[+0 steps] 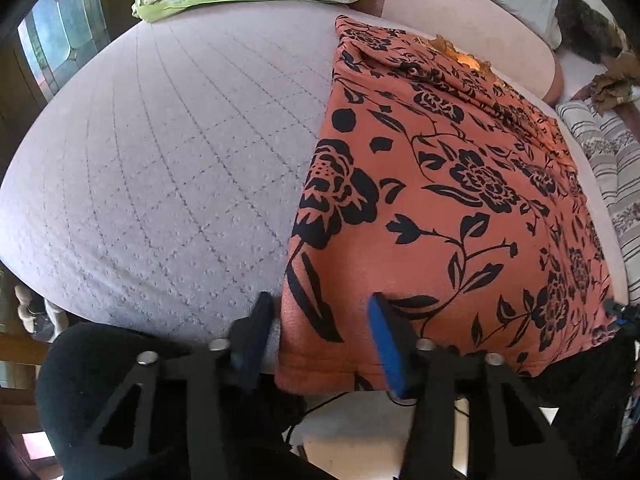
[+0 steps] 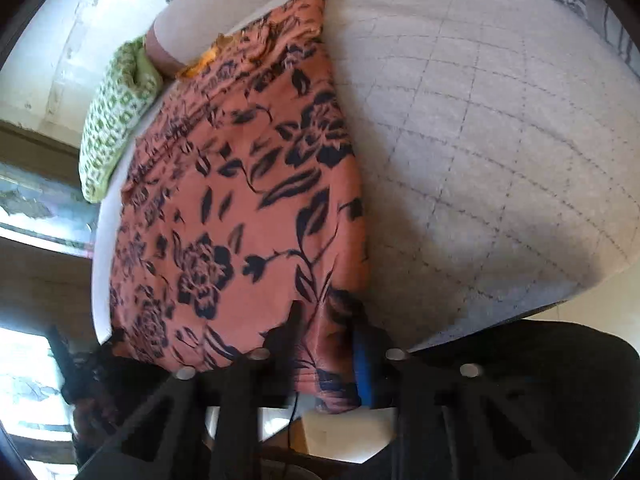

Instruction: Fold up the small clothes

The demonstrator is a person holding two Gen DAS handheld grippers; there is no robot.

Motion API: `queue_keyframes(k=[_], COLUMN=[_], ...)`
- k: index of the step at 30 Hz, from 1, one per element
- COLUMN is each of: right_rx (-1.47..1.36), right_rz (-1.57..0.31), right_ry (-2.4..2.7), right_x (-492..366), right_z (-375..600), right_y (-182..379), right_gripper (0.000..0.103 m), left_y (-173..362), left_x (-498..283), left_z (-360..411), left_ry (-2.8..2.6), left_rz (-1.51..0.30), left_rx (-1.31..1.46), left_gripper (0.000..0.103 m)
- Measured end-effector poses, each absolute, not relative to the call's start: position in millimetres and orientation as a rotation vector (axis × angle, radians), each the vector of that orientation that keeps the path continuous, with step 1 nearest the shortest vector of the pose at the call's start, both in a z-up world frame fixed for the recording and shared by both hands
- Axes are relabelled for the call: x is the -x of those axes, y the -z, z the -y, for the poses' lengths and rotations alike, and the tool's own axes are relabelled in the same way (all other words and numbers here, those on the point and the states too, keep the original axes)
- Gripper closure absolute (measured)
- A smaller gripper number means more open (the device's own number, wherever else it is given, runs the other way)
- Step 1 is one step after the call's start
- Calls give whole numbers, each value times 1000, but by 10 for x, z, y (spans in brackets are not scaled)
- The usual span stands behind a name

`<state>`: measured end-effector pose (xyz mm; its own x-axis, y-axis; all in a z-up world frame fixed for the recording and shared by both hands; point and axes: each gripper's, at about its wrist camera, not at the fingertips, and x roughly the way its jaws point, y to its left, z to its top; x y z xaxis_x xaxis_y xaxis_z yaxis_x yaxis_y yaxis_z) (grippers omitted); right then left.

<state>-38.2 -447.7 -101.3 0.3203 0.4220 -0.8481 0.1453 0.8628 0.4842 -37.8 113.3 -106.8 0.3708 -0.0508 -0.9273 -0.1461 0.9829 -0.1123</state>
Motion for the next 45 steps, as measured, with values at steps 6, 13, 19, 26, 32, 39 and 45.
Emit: queue_keyframes(k=[6,13,19,26,32,39,45], right_rx=[-565,-543,-520,-565,-622,-579,-631], right_rz=[-1289,-1283,-1279,-1265,-1305,-1348,-1317], right_ry=[-160,-191,-165,-177,-198,-248,-298], right_x=[348,301,271,257,170,78,81], right_z=[4516,4414,4424,4476,4499,4451,4442], right_y=[1146,1134,1116,1069,1211,1240,1162], right_gripper=[73,37,92,93,87,92,93], left_y=[1122,1132,1085,1140,1142,1101,1036], left_x=[328,303,297,270,219,233,198], left_z=[-1105,-1083,-1084,-1097,-1100,-1007,-1032], left_ry=[-67,-69,-11,-23,-17,16,44], left_rz=[-1193,-1194,-1192,-1223,-1236,-1236,-1221], left_rx=[158,152,177,202,214,143,177], left_gripper=[60,60,97,96,94,97,97])
